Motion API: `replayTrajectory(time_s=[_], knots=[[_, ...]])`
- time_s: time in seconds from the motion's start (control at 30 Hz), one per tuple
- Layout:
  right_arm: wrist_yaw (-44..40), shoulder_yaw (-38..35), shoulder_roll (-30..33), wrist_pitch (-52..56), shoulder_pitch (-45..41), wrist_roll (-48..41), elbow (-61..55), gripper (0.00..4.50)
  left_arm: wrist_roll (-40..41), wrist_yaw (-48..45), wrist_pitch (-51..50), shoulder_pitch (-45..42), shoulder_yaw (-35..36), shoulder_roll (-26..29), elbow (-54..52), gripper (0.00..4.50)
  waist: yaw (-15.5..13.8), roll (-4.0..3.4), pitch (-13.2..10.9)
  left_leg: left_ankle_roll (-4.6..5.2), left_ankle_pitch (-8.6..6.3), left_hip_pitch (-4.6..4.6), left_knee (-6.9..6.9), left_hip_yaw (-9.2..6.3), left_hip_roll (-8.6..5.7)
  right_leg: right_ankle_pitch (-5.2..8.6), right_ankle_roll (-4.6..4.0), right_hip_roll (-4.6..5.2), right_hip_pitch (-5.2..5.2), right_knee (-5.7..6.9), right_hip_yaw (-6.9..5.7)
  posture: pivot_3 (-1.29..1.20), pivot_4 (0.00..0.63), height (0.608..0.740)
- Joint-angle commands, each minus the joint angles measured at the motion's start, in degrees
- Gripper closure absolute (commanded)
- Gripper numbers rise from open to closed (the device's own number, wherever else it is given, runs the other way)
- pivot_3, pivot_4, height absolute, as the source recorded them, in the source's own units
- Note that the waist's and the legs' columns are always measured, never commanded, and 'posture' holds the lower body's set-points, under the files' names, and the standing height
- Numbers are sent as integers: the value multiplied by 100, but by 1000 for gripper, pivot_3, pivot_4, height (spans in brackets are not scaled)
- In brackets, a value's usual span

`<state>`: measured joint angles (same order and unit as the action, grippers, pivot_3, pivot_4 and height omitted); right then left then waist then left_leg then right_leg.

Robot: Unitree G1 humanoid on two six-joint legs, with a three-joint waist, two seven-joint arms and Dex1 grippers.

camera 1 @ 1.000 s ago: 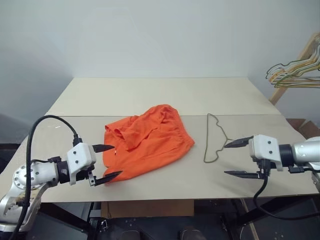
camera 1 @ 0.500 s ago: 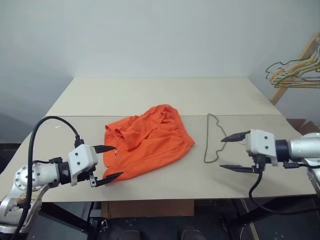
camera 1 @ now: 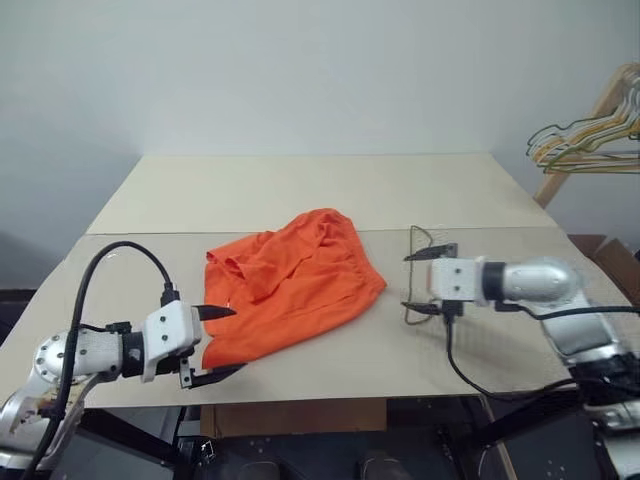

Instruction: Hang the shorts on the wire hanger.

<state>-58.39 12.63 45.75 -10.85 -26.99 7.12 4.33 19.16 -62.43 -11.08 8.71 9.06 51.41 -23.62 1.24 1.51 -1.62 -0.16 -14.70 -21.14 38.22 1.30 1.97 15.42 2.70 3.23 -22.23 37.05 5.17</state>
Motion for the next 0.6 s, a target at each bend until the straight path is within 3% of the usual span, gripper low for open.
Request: replayTrajectory(time_s=[0.03, 0.37, 0.53, 0.6], knots=[[294, 371, -251, -746, -504, 567, 790, 13, -35, 2, 46, -123, -46, 42, -17, 0, 17, 0, 0, 0, 0, 0, 0, 0, 0, 0, -1, 0, 0, 0, 0, -3, 0, 740], [1803, 1324, -1082, -2190, -1792, 2128, 3470, 13, -121, 18, 87, -39, -39, 53, -1, 0, 144, 0, 0, 0, 0, 0, -4, 0, -1, -2, -5, 2, 0, 4, 4, 24, 0, 740], [2042, 1508, -1369, -2555, -2102, 2301, 4321, 13, -122, 38, 81, 66, 10, 70, -60, 0, 161, 0, 0, 0, 0, 2, -9, -1, -1, -3, -6, 4, -1, 5, 6, 29, 0, 740], [2077, 1524, -1493, -2674, -2161, 2286, 4535, 377, -158, 41, 67, 125, 26, 103, -44, 0, 172, 1, 1, 0, 0, 6, -8, -2, -1, -4, -7, 4, 1, 6, 6, 34, 0, 740]])
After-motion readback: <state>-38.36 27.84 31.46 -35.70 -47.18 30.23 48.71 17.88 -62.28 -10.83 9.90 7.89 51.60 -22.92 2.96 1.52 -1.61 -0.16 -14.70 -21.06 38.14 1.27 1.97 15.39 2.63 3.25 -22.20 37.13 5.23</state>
